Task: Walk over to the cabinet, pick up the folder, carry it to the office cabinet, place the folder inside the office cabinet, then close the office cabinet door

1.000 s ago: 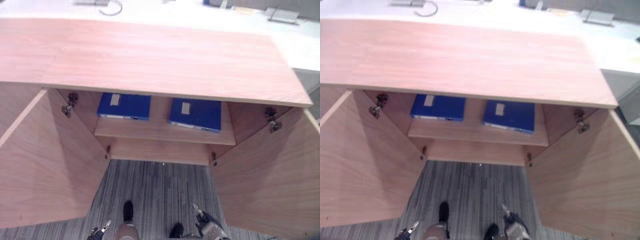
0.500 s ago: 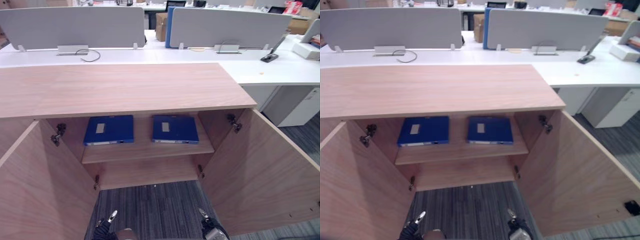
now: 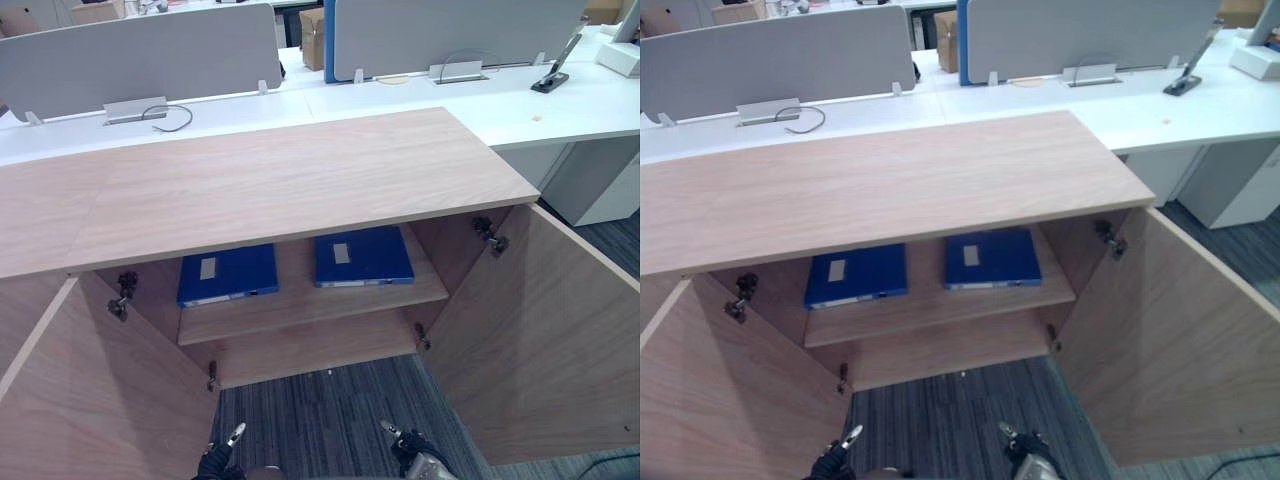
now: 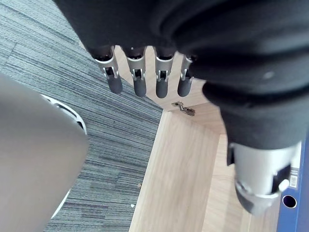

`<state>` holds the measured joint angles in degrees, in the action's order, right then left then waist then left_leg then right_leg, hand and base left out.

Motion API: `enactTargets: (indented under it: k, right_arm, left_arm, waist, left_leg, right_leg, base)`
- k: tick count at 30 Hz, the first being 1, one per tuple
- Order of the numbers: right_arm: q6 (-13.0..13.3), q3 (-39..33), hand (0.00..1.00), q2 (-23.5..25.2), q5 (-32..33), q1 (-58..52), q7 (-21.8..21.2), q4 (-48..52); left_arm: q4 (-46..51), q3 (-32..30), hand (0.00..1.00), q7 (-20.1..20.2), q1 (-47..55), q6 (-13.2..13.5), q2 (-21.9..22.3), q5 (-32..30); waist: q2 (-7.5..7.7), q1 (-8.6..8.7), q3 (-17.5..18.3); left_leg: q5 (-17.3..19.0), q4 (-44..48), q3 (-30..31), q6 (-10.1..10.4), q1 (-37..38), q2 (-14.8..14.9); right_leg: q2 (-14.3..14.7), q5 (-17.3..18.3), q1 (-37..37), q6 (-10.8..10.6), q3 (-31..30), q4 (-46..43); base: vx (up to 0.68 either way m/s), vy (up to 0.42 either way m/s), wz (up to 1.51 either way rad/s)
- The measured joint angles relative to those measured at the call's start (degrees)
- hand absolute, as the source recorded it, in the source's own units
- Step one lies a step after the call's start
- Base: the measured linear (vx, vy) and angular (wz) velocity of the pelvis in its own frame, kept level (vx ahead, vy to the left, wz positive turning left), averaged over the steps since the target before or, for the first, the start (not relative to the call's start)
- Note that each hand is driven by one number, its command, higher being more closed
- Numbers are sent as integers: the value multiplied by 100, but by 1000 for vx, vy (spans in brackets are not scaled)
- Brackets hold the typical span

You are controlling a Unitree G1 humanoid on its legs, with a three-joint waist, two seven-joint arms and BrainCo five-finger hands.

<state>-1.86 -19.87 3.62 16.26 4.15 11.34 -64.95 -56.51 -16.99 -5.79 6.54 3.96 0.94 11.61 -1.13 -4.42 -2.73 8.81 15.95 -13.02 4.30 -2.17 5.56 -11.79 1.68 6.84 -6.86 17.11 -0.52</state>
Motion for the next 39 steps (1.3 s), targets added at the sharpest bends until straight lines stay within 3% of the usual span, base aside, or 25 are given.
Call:
enactTargets:
  k: [2, 5, 7, 11, 15, 17, 18, 20, 21, 25, 32, 35, 36, 37, 39]
  right_arm:
    - [-41, -391, 0, -69, -289, 2, -19, 0]
    - [-77, -554, 0, -218, -430, 5, -61, 89]
    - [-76, -548, 0, -188, -415, 3, -64, 250]
    - [-57, -107, 0, -90, -388, -27, -57, 406]
    - [-54, 138, 0, -14, -374, 33, -55, 448]
    - [-53, 251, 0, 13, -319, 65, -39, 404]
    - [-56, 370, 0, 24, -249, 72, -37, 309]
    - [-61, 366, 0, -128, -181, 117, 8, 228]
    - [-62, 362, 0, -149, -175, 113, 12, 219]
    - [-67, 298, 0, -148, -182, 76, 12, 220]
    - [-31, -384, 0, -64, -183, 59, 2, 220]
    - [-18, -352, 0, 23, -195, 63, 0, 223]
    - [-13, -246, 0, 32, -204, 69, 1, 227]
    - [-13, -93, 0, 10, -244, 73, 6, 231]
    - [-9, 38, 0, 34, -291, 57, 13, 244]
  left_arm:
    - [-26, 61, 0, 0, 5, 2, 21, -77]
    - [-5, 259, 0, 2, 33, 7, 78, -110]
    - [68, 375, 0, 10, 77, 30, 42, -183]
    - [269, 466, 0, 35, 179, 47, 33, -259]
    - [293, 546, 0, 79, 148, 61, 8, -330]
    - [307, 534, 0, 82, 140, 73, -65, -419]
    - [264, 457, 0, 84, 100, 84, -156, -426]
    - [57, 301, 0, 61, 43, 51, 3, -428]
    - [34, 192, 0, 56, 37, 43, 43, -422]
    - [18, -54, 0, 55, 36, 18, 82, -385]
    - [19, -37, 0, 54, 40, 3, 61, -423]
    - [147, 177, 0, 55, 42, 12, -113, -406]
    - [335, 166, 0, 54, 43, 6, -119, -400]
    - [547, 167, 0, 53, 91, 10, -93, -402]
    - [706, 195, 0, 52, 123, 25, -120, -382]
  waist:
    - [5, -23, 17]
    - [-139, -56, 41]
    - [-109, -60, -23]
    - [-63, 7, -69]
    - [-99, 38, -237]
    - [45, 30, -250]
    - [281, 32, -256]
    - [52, 51, -185]
    - [20, 54, -187]
    - [34, 69, -179]
    - [29, 107, -135]
    - [166, 117, -184]
    - [175, 124, -286]
    - [108, 66, -389]
    - [130, -15, -471]
  left_leg:
    - [0, -297, 11, -112, 247, -224]
    - [-97, -680, -101, -271, 577, -421]
    - [-29, -726, -109, -385, 863, -582]
    - [56, -763, -77, -520, 1067, -666]
    - [52, -767, 117, -431, 1147, -227]
    - [24, -799, 152, -259, 1116, -173]
    - [45, -866, 220, -125, 1124, -274]
    - [1, -935, 309, -72, 1107, -77]
    - [-47, -1037, 318, -2, 1121, 48]
    - [-157, -1200, 410, 182, 1138, 367]
    - [-214, -1222, 449, 279, 1106, 378]
    - [36, -51, 543, 298, 559, 411]
    - [183, 1187, 649, 225, 2, 553]
    - [94, 2424, 668, 98, -487, 786]
    - [-82, 3606, 669, -50, -961, 1015]
  right_leg:
    - [-192, 10, -7, 12, -39, -132]
    - [-507, 174, -535, 110, -236, -1333]
    - [-894, 211, -1026, 124, -256, -2635]
    - [-1175, 152, -1200, 150, -111, -3257]
    - [-847, 669, -1211, 74, 485, -3083]
    - [-663, 514, -1234, 120, 616, -2448]
    - [-704, 396, -1260, 76, 610, -2134]
    - [-491, 465, -1240, 167, 787, -2055]
    - [-350, 532, -1239, 225, 844, -2029]
    - [-68, 679, -1128, 326, 1121, -1957]
    - [19, 624, -860, 247, 1291, -1630]
    - [6, 605, -651, 233, 1433, -1406]
    - [48, 608, -491, 234, 1529, -1351]
    - [156, 641, -274, 260, 1559, -1278]
    - [208, 750, -29, 300, 1562, -1262]
  base:
    - [110, 161, -19]
    - [93, 240, -27]
    - [70, 250, -17]
    - [72, 81, 4]
    - [47, -157, 20]
    - [24, -320, 13]
    - [27, -233, 4]
    - [67, -243, 7]
    - [75, -226, 9]
    - [76, -199, 19]
    - [85, -5, 16]
    - [81, 3, 25]
    - [79, -18, 21]
    - [69, -1, 11]
    - [69, 57, -10]
